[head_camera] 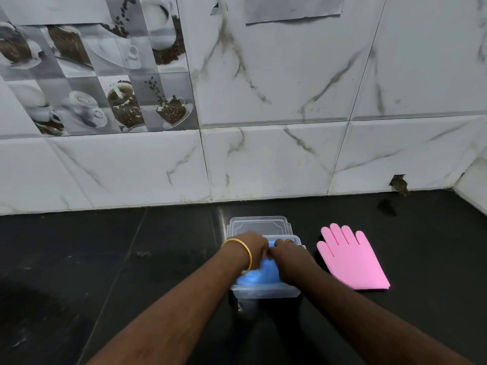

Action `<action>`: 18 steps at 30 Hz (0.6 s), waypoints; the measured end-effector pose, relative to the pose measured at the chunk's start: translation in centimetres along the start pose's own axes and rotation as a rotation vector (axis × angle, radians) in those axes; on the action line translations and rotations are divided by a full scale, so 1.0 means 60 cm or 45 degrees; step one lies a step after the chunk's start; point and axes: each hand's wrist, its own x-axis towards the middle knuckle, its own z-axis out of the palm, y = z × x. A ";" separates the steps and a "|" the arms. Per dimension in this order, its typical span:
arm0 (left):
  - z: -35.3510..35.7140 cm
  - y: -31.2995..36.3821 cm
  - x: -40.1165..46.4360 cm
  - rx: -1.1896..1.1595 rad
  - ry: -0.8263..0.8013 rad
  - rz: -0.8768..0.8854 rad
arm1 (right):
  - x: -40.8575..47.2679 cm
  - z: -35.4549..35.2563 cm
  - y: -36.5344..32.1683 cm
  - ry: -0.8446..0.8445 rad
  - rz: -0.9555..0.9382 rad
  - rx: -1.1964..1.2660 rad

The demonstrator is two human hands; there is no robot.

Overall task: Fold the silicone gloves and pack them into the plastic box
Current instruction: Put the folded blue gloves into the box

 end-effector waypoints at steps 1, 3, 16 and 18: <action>0.011 0.002 0.009 0.061 -0.098 -0.003 | 0.001 -0.002 0.002 -0.012 -0.002 -0.004; 0.029 -0.001 0.024 0.090 -0.225 -0.059 | 0.004 -0.007 0.006 -0.072 0.000 -0.005; 0.080 -0.016 0.055 -0.076 -0.307 -0.153 | 0.019 0.006 0.010 -0.191 -0.062 -0.158; 0.082 -0.018 0.060 -0.100 -0.326 -0.160 | 0.022 0.011 0.011 -0.192 -0.080 -0.184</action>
